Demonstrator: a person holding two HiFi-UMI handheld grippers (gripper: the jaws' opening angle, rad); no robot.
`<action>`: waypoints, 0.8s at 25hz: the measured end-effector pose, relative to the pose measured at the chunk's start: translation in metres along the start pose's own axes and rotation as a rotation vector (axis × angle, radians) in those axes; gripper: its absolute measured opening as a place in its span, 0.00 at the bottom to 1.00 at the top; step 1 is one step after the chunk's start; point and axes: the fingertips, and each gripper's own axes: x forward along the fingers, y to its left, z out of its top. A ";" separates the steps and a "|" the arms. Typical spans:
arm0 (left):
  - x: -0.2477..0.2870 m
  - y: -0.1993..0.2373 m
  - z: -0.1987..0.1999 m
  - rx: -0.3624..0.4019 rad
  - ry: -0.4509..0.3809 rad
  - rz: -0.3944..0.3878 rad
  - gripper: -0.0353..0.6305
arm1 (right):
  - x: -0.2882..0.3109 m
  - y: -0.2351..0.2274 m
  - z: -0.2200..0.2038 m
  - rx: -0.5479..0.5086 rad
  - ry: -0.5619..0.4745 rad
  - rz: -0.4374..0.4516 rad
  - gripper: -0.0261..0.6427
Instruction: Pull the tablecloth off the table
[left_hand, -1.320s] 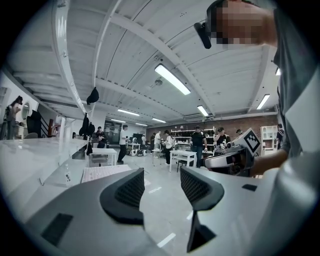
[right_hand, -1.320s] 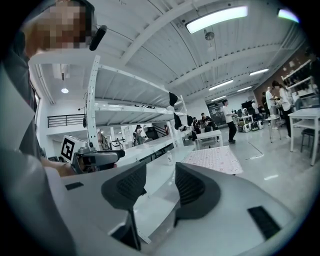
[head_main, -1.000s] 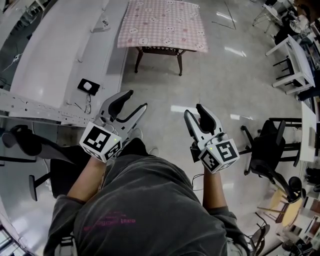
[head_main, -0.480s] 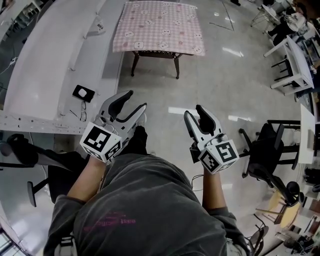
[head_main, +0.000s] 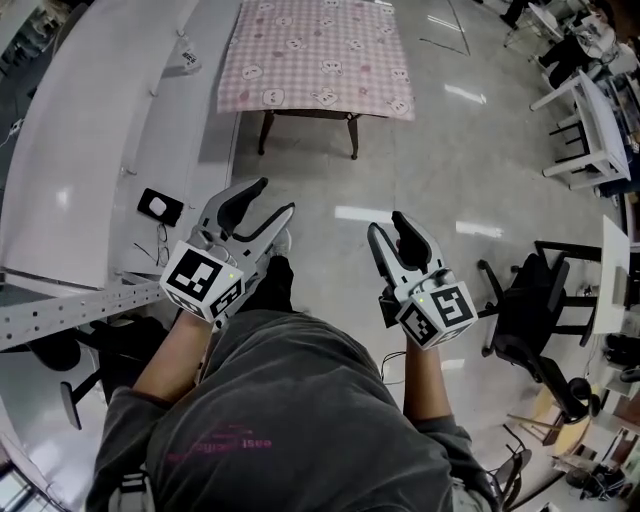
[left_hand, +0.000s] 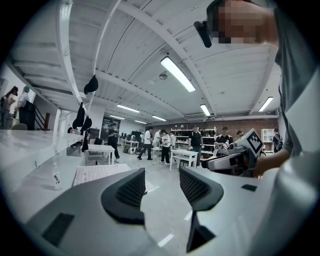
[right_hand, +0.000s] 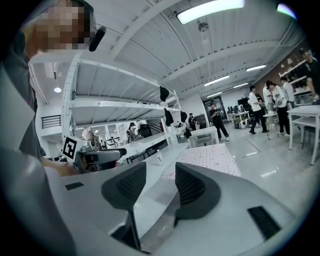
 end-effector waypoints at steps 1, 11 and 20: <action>0.006 0.009 0.000 -0.005 0.004 -0.001 0.37 | 0.008 -0.004 0.001 0.003 0.005 -0.005 0.28; 0.063 0.098 0.020 -0.026 0.020 -0.018 0.37 | 0.102 -0.034 0.027 0.014 0.040 -0.019 0.28; 0.105 0.182 0.030 -0.035 0.024 -0.019 0.37 | 0.182 -0.057 0.047 0.023 0.070 -0.044 0.28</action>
